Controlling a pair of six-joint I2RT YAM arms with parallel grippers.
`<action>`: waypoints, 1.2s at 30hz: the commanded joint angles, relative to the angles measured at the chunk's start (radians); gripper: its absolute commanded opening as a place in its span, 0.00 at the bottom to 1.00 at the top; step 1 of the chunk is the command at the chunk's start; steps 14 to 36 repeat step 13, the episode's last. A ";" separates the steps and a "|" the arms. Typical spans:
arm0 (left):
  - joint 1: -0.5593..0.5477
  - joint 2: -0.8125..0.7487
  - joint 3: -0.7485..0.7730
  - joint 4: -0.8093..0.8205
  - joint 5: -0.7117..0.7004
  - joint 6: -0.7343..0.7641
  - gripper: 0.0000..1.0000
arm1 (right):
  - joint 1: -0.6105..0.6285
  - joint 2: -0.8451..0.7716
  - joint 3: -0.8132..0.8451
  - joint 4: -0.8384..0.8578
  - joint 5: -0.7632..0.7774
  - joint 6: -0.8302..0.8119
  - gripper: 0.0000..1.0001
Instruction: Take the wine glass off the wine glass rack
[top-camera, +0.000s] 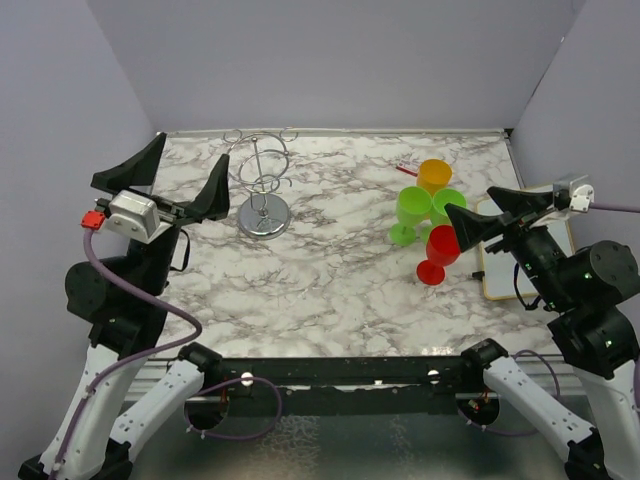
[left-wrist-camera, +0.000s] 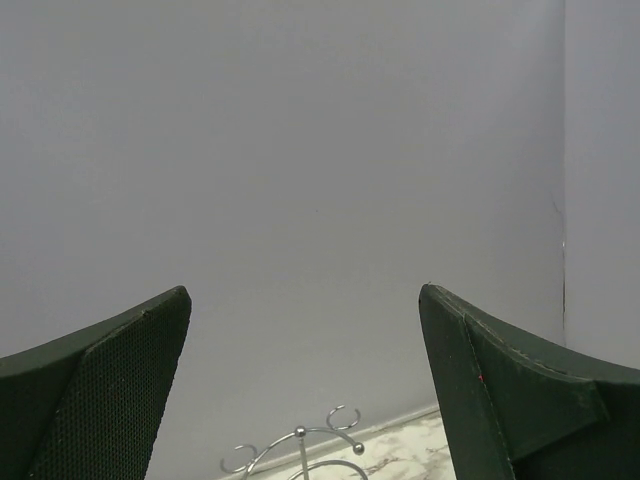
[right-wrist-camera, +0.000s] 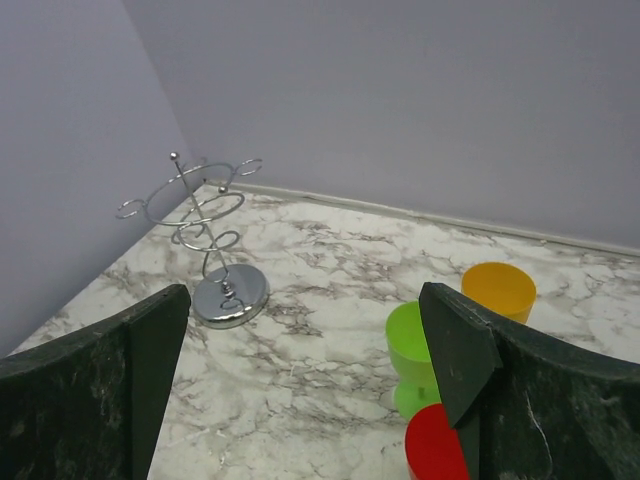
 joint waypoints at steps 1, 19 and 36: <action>0.004 -0.035 -0.020 0.004 0.007 -0.011 0.99 | 0.007 0.028 0.025 -0.019 -0.003 -0.002 1.00; 0.004 -0.073 -0.054 0.004 0.007 -0.011 0.99 | 0.006 0.002 -0.007 0.002 0.034 -0.015 1.00; 0.004 -0.073 -0.054 0.004 0.007 -0.011 0.99 | 0.006 0.002 -0.007 0.002 0.034 -0.015 1.00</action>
